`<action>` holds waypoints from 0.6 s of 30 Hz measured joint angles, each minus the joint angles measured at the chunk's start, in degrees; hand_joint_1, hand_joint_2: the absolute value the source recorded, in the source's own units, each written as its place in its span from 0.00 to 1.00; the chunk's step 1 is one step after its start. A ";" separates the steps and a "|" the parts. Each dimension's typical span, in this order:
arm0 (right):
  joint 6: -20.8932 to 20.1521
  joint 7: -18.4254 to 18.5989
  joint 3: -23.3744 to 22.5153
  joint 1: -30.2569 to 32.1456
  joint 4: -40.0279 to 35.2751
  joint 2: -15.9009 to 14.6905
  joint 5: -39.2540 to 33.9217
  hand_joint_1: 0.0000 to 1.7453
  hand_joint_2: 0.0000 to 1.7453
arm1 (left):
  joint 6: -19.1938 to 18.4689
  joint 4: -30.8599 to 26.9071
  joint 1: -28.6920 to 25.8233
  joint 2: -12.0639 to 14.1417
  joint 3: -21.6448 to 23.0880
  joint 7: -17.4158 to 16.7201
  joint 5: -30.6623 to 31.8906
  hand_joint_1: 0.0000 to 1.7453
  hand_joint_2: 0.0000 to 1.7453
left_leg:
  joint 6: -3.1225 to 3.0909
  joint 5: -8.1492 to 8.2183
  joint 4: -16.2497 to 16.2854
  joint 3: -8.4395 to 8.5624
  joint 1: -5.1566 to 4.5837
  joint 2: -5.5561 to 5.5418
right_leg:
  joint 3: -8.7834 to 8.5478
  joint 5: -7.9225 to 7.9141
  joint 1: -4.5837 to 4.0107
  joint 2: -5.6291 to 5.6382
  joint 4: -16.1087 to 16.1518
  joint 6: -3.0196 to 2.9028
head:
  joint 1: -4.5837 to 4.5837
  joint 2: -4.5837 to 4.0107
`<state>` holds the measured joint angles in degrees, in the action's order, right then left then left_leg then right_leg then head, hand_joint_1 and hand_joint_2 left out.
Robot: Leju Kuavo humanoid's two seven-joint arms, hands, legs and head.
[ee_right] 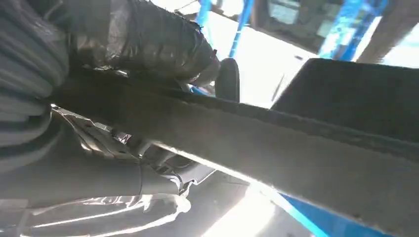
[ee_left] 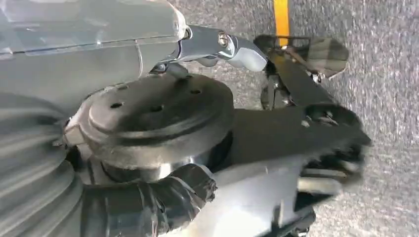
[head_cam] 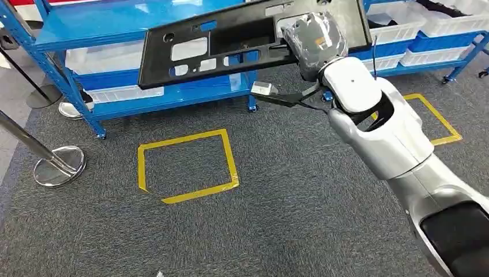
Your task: Take the parts from the cabinet and place them on the table.
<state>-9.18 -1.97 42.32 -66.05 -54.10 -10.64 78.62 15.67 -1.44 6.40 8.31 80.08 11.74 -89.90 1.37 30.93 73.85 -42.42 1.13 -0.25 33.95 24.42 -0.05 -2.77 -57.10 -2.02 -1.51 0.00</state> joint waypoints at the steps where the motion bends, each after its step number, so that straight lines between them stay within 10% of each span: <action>1: 0.00 0.00 0.07 0.00 0.07 0.02 0.11 1.00 1.00 | 0.00 0.00 -0.01 0.02 0.00 0.00 0.00 0.00 1.00 | 0.01 -2.20 -3.83 1.92 0.06 0.27 | 0.03 0.15 0.04 -0.44 -0.25 0.13 | 0.00 0.00; 3: 0.00 0.00 0.07 -0.10 0.17 0.02 0.35 1.00 1.00 | 0.02 0.00 0.05 0.07 0.00 -0.02 0.00 0.00 1.00 | -0.03 -6.07 -13.90 7.33 0.06 3.48 | 0.09 0.78 0.07 -1.33 -1.17 0.67 | 0.00 0.00; 4: 0.02 0.00 0.06 -0.23 0.24 0.00 0.42 1.00 1.00 | 0.04 0.00 0.18 0.00 0.00 -0.17 0.00 0.00 1.00 | -0.29 -5.29 -14.69 7.63 -0.64 4.19 | 0.43 1.16 -0.47 -1.56 -1.82 1.12 | 0.02 0.00; 8: 0.09 -0.07 0.11 -0.34 0.48 0.31 0.63 1.00 1.00 | 0.20 0.00 0.11 0.00 0.00 -0.24 0.00 0.00 1.00 | -2.01 -6.01 -14.89 7.06 -0.56 1.33 | 0.51 1.39 -0.31 -3.40 -2.05 2.01 | 0.09 0.00; 11: 0.09 -0.07 0.11 -0.31 0.79 0.28 0.79 1.00 1.00 | 0.24 0.00 0.11 0.07 0.00 -0.24 0.00 0.00 1.00 | -2.69 -6.42 -15.06 7.03 -0.26 -0.09 | 3.47 6.43 0.32 1.78 -9.15 2.80 | 0.11 0.00; 14: 0.09 -0.07 0.13 0.04 1.20 0.28 0.77 1.00 1.00 | 0.26 0.00 0.18 0.11 -0.02 -0.24 0.02 0.00 1.00 | -2.80 -6.44 -15.05 6.92 -0.45 -2.02 | 8.98 10.10 0.33 2.54 -20.19 2.80 | 0.11 0.00; 16: 0.09 -0.07 0.17 0.16 1.40 0.28 0.79 1.00 1.00 | 0.26 0.00 0.13 0.11 -0.04 -0.24 0.02 0.00 1.00 | -2.79 -6.44 -15.05 7.07 -0.49 -3.60 | 7.29 6.40 0.24 2.86 -16.09 2.24 | 0.11 0.00; 18: 0.11 -0.07 0.17 0.02 1.40 0.28 0.79 1.00 1.00 | 0.26 0.00 0.13 0.09 -0.04 -0.24 0.00 0.00 1.00 | -2.76 -6.43 -15.05 7.41 -0.50 -5.13 | 2.16 0.80 0.01 4.75 -5.37 1.22 | 0.11 0.00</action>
<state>-9.07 -2.03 42.49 -66.04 -52.70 -10.36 79.41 15.93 -1.44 6.53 8.39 80.04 11.50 -89.90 -1.39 24.50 58.80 -35.01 0.63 -5.37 36.11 25.22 -0.04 1.98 -62.47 -0.80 -1.40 0.00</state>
